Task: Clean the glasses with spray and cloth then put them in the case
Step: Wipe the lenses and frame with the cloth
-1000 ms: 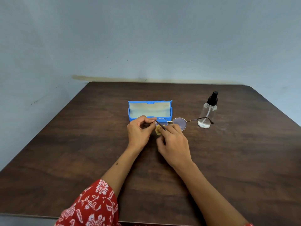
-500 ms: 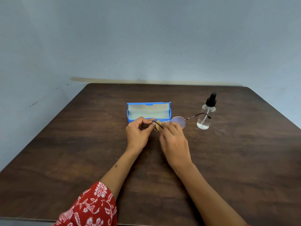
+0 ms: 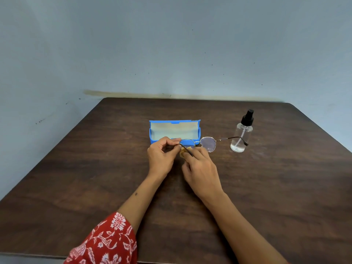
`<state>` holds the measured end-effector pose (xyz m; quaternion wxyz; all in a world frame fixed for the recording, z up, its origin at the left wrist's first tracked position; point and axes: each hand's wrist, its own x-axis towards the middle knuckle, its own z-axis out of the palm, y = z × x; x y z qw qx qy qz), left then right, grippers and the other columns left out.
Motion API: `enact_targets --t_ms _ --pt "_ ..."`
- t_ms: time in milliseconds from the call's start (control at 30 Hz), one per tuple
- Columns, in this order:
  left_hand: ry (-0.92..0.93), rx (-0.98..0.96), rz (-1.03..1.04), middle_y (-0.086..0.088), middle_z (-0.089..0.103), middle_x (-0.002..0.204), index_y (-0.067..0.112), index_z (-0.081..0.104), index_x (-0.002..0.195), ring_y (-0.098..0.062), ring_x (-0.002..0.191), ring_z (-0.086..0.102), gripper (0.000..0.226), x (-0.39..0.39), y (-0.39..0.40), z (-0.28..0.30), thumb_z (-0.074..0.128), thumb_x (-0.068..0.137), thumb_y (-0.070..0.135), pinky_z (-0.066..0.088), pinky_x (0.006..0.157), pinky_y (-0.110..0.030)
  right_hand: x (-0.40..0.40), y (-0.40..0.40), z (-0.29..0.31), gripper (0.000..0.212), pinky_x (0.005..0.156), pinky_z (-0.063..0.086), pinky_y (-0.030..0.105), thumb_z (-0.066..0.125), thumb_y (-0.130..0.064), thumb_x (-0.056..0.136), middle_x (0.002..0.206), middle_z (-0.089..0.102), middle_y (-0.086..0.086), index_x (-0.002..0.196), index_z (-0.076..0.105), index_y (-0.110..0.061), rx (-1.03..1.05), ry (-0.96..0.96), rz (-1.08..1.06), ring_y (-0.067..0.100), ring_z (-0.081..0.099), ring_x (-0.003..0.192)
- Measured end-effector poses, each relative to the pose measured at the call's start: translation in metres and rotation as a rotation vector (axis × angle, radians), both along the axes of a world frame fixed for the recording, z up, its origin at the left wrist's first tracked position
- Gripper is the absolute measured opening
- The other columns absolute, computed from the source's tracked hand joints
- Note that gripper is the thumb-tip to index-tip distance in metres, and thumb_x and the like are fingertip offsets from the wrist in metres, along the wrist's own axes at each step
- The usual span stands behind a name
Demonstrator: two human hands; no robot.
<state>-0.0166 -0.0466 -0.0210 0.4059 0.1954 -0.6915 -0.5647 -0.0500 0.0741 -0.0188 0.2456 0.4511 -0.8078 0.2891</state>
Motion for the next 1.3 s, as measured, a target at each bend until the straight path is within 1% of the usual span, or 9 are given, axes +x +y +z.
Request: enact_targets --t_ms 200,400,500,667,833,933,1033,1200,1300 --pt "0.021 -0.005 0.012 -0.006 0.072 0.086 0.020 0.058 0.061 -0.015 0.085 0.070 0.036 0.0006 0.0020 0.0013 0.070 0.073 -0.011 0.056 0.081 -0.026 -0.0034 -0.0001 0.0013 0.027 0.071 0.057 0.033 0.071 0.008 0.063 0.085 0.070 0.010 0.090 0.071 0.001 -0.052 -0.012 -0.084 0.030 0.064 0.080" --pt "0.015 0.019 0.006 -0.005 0.072 0.086 0.020 0.059 0.062 -0.017 0.087 0.070 0.034 0.0013 0.0014 0.0015 0.070 0.073 -0.010 0.055 0.083 -0.032 -0.0007 -0.0004 0.0004 0.029 0.070 0.055 0.030 0.072 0.004 0.063 0.089 0.071 0.007 0.091 0.072 -0.001 -0.022 -0.004 -0.033 0.028 0.064 0.084" --pt "0.014 0.012 0.015 -0.004 0.072 0.086 0.022 0.058 0.060 -0.017 0.087 0.070 0.036 0.0010 0.0016 0.0017 0.071 0.073 -0.009 0.056 0.082 -0.031 -0.0034 -0.0008 0.0001 0.029 0.071 0.056 0.031 0.072 0.006 0.062 0.086 0.071 0.009 0.090 0.072 0.000 -0.044 0.001 -0.091 0.028 0.064 0.080" --pt "-0.009 0.019 0.011 -0.005 0.072 0.087 0.018 0.061 0.064 -0.017 0.088 0.070 0.030 0.0012 0.0001 0.0009 0.070 0.074 -0.009 0.056 0.083 -0.032 0.0007 -0.0006 -0.0009 0.027 0.072 0.053 0.028 0.073 0.003 0.061 0.085 0.070 0.007 0.087 0.072 -0.002 0.000 0.061 0.005 0.027 0.064 0.083" --pt "-0.001 -0.006 0.018 -0.002 0.072 0.087 0.020 0.060 0.063 -0.015 0.087 0.070 0.032 0.0008 0.0005 0.0010 0.071 0.073 -0.008 0.056 0.081 -0.027 -0.0039 -0.0002 -0.0001 0.026 0.073 0.056 0.033 0.072 0.007 0.062 0.083 0.070 0.010 0.088 0.071 0.001 -0.053 0.014 -0.097 0.029 0.064 0.078" --pt "-0.005 -0.001 0.017 -0.001 0.072 0.086 0.021 0.060 0.063 -0.014 0.087 0.070 0.033 0.0005 -0.0006 0.0000 0.071 0.073 -0.008 0.056 0.081 -0.029 -0.0013 -0.0009 0.0001 0.028 0.074 0.056 0.033 0.071 0.006 0.063 0.087 0.070 0.009 0.091 0.071 0.000 -0.028 0.013 -0.039 0.029 0.064 0.082" --pt "-0.012 -0.002 0.016 0.001 0.071 0.084 0.020 0.061 0.063 -0.013 0.087 0.070 0.033 0.0004 -0.0013 -0.0003 0.070 0.073 -0.009 0.056 0.082 -0.029 0.0014 -0.0003 0.0005 0.024 0.070 0.053 0.028 0.073 0.002 0.061 0.083 0.069 0.007 0.084 0.072 -0.003 -0.007 0.051 0.004 0.027 0.064 0.081" --pt "0.006 -0.013 0.017 -0.001 0.071 0.085 0.021 0.058 0.061 -0.011 0.085 0.070 0.035 0.0004 -0.0003 -0.0003 0.070 0.073 -0.009 0.056 0.080 -0.026 -0.0019 0.0008 0.0020 0.024 0.070 0.055 0.031 0.073 0.006 0.060 0.080 0.070 0.009 0.084 0.072 0.001 -0.070 -0.001 -0.102 0.029 0.064 0.078" --pt "-0.001 -0.015 0.012 -0.002 0.072 0.085 0.020 0.060 0.063 -0.011 0.086 0.070 0.032 0.0005 -0.0016 -0.0010 0.070 0.073 -0.009 0.056 0.081 -0.028 0.0005 0.0003 0.0015 0.026 0.072 0.054 0.030 0.071 0.004 0.063 0.085 0.070 0.008 0.088 0.072 0.000 -0.026 -0.006 -0.022 0.027 0.063 0.083"
